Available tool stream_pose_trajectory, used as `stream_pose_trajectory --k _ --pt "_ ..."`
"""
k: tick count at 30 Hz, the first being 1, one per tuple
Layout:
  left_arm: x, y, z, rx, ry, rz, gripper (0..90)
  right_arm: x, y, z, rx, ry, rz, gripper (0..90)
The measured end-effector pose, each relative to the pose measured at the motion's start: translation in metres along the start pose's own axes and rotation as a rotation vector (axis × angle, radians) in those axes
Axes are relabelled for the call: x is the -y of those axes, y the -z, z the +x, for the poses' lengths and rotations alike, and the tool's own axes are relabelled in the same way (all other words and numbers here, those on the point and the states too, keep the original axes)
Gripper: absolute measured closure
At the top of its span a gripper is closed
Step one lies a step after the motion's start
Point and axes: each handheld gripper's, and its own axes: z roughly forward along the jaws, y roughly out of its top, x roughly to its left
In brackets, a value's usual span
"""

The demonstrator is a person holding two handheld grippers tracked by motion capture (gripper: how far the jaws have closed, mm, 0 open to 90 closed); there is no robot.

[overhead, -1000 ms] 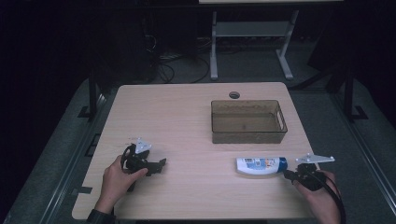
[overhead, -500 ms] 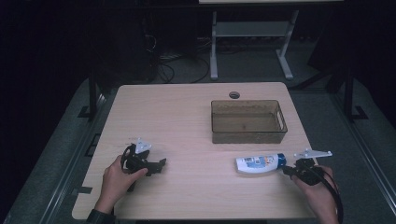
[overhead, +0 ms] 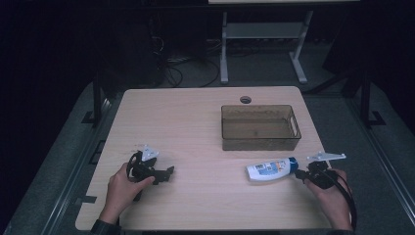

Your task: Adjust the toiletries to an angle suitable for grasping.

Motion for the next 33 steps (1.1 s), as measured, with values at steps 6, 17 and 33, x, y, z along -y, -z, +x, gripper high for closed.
stream_pose_trajectory --k 6,17,33 --pt "0.0 0.0 0.0 0.0 0.0 0.0 12.7 -0.004 -0.003 -0.001 0.001 0.001 -0.004 90.0" --pt "0.0 0.0 0.0 0.0 0.0 0.0 12.7 -0.013 -0.011 -0.004 -0.004 0.0 -0.004 90.0" --pt "0.0 0.0 0.0 0.0 -0.001 0.0 12.7 -0.023 -0.019 -0.003 -0.006 0.01 -0.013 90.0"
